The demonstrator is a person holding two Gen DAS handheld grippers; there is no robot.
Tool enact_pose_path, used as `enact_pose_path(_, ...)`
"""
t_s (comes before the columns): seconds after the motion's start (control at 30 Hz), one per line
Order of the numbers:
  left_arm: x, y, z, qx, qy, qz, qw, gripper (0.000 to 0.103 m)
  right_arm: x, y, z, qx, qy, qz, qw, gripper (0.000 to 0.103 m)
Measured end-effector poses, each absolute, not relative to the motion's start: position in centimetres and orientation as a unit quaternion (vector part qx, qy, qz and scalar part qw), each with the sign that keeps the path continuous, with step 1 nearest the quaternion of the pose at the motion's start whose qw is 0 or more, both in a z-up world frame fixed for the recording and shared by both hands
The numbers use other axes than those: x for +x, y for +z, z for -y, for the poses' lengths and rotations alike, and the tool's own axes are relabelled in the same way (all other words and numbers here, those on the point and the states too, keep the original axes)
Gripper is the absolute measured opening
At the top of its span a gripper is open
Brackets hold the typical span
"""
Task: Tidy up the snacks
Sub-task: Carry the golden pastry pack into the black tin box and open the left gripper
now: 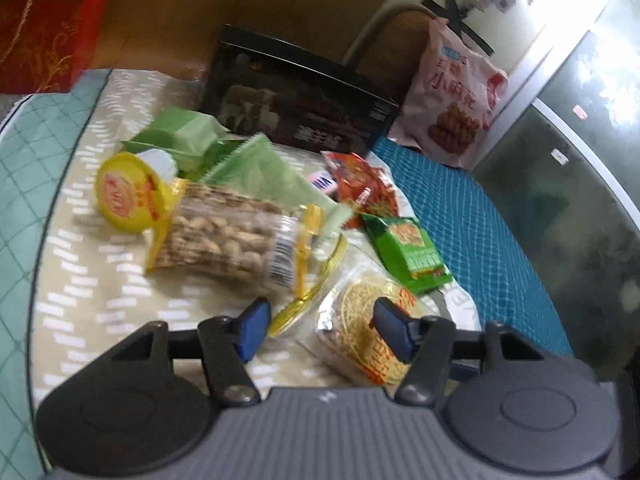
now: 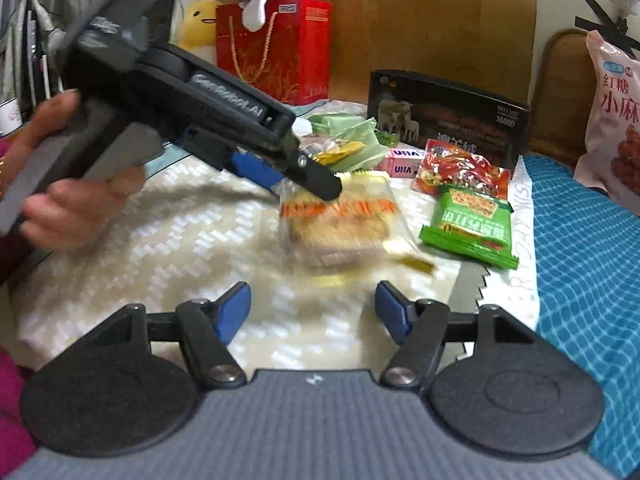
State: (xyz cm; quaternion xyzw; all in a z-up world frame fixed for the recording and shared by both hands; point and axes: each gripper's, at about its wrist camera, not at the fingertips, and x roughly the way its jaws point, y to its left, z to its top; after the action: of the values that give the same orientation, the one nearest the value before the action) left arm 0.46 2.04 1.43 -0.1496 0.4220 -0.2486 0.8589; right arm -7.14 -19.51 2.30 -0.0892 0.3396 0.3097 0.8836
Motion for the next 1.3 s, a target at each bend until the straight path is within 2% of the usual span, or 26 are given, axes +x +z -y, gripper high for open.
enact_pose_path(0.03, 0.1, 1.4, -1.8, -0.157, -0.256, -0.425, 0.854, 0.052, -7.0, 2.3, 19.4, -0.094, 0.300, -0.335, 0.888, 0.071)
enact_pose_path(0.1, -0.7, 1.2, -1.5, -0.160, -0.259, -0.427, 0.851, 0.050, -6.7, 2.5, 19.6, -0.103, 0.287, -0.328, 0.894, 0.058)
enact_pose_path(0.2, -2.3, 1.2, -1.1, -0.170, -0.257, -0.424, 0.851, 0.045, -6.2, 2.7, 21.0, -0.089, 0.287, -0.332, 0.894, 0.045)
enact_pose_path(0.33, -3.5, 2.3, -0.3, -0.166, -0.259, -0.411, 0.858, 0.043, -6.7, 3.6, 21.8, -0.097, 0.292, -0.312, 0.899, 0.036)
enact_pose_path(0.37, -3.6, 2.8, 0.1, -0.159, -0.259, -0.406, 0.862, 0.043, -6.9, 4.1, 21.9, -0.100, 0.291, -0.300, 0.903, 0.028)
enact_pose_path(0.6, -1.5, 7.9, 1.5, -0.129, -0.268, -0.351, 0.888, 0.043, -2.8, 7.5, 22.8, -0.077, 0.278, -0.236, 0.928, 0.028)
enact_pose_path(0.87, 6.5, 11.3, 2.3, -0.109, -0.241, -0.323, 0.909, 0.043, 5.1, 9.8, 20.9, -0.098, 0.250, -0.175, 0.947, 0.027)
enact_pose_path(1.03, 12.5, 12.2, 2.5, -0.100, -0.221, -0.305, 0.921, 0.043, 11.4, 9.8, 19.9, -0.093, 0.231, -0.168, 0.954, 0.027)
enact_pose_path(1.23, 18.4, 10.4, 3.0, -0.111, -0.198, -0.312, 0.923, 0.044, 16.3, 7.6, 20.1, -0.072, 0.211, -0.201, 0.954, 0.036)
enact_pose_path(1.3, 19.3, 9.5, 3.2, -0.112, -0.189, -0.321, 0.921, 0.048, 16.8, 7.2, 20.4, -0.073, 0.197, -0.207, 0.955, 0.050)
